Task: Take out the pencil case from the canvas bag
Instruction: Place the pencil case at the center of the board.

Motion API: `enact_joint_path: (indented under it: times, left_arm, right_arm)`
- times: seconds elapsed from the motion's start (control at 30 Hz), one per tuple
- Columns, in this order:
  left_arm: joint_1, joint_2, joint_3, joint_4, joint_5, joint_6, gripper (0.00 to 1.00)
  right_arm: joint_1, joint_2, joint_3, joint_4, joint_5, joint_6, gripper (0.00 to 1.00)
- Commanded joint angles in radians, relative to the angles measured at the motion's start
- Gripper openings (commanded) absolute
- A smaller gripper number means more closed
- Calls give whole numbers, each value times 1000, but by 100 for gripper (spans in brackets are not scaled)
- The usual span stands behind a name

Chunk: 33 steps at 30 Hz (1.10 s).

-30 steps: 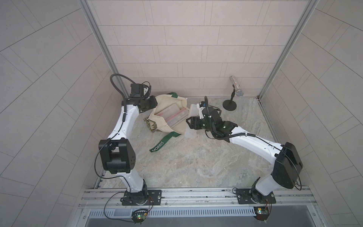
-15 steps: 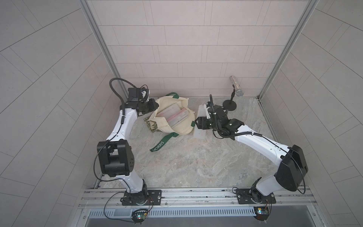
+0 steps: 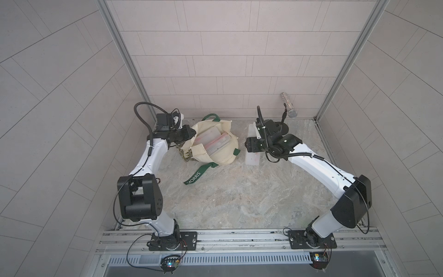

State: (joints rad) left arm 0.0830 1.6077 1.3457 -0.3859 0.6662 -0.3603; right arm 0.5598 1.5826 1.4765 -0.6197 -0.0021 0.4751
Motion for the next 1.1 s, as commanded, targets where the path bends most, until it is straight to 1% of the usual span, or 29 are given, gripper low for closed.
enact_joint_path:
  times: [0.0,0.1,0.37,0.47,0.67,1.07]
  left_arm:
    - [10,-23,-22,0,-11,2,0]
    - [10,-25,-23,0,0,-3,0]
    - [11,-26,-25,1,16,-11,0]
    - [11,-27,-28,2,14,-11,0]
    - [12,-29,-29,2,11,-9,0]
    - [18,-37,-31,2,8,-8,0]
  right_arm:
    - [-23,15,28,-76,29,-32,78]
    - [-46,21,27,-100,38,-39,78]
    - [-126,33,5,-146,-5,-64,78]
    - [-158,42,-3,-167,4,-89,78]
    - [-240,62,-17,-197,0,-122,78]
    - [-427,101,-29,-269,-90,-122,78]
